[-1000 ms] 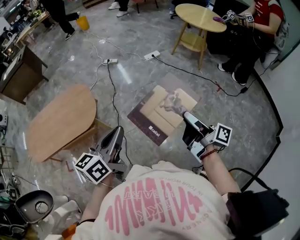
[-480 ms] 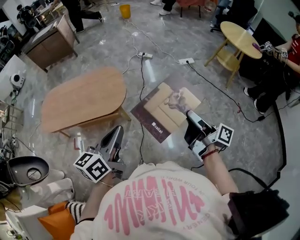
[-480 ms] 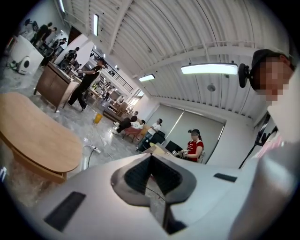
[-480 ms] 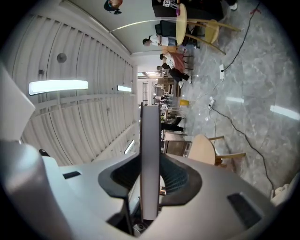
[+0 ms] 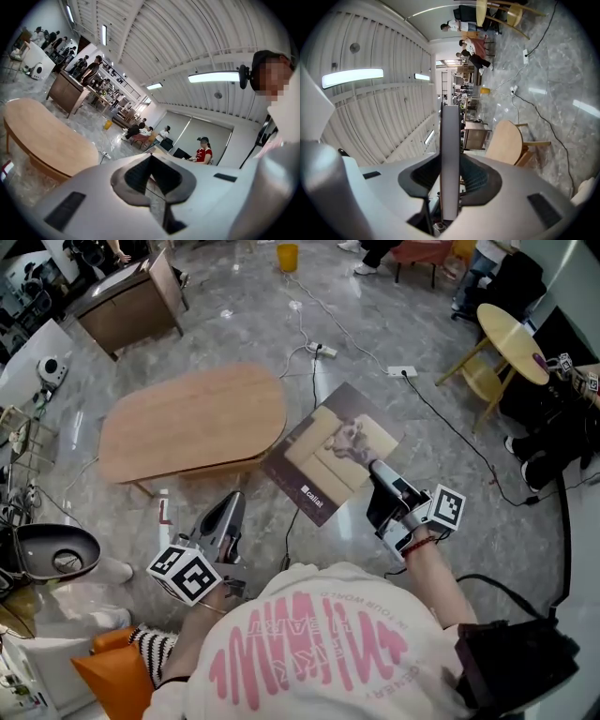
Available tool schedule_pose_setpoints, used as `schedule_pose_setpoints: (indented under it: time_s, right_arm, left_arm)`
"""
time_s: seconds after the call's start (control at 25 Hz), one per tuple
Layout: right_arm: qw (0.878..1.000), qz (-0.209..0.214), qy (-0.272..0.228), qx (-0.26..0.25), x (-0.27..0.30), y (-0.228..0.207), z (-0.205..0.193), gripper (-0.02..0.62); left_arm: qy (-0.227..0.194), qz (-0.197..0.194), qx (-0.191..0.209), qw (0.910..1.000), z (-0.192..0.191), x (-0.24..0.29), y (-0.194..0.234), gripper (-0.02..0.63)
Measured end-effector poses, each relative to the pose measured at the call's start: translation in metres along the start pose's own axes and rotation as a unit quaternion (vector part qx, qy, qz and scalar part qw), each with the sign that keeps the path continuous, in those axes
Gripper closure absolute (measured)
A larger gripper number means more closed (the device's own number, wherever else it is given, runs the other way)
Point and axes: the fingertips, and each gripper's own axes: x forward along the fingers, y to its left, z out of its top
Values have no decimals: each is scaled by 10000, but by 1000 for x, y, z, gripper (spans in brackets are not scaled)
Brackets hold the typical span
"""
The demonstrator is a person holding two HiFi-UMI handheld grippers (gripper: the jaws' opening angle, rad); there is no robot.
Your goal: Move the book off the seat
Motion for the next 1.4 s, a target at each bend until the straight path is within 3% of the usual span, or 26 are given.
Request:
schedule_pose_setpoints:
  time_s: [0.24,0.48,0.72,0.96,1.4]
  right_arm:
    - [9998,-81,201,21,55,-16,-36,454]
    - [9981,-174,593,60,67,-31,-41,454]
    - [9957,-351,817,267,108,-56,-50,454]
    - [9919,-394,1129,435,128,-78,-41,455]
    - [9742,-438,2180,400,236,-110,3,456]
  left_arm:
    - [-109,135,-94,9998,20,-32,53,598]
    - [-334,431,-137,9984,19,-44,59,598]
    - [-427,730,-303,9960,27,-50,96,598]
    - [-412,1012,-409,9932,14,-45,102,598]
    - [-836,1653,-529,9813,65,23,159,598]
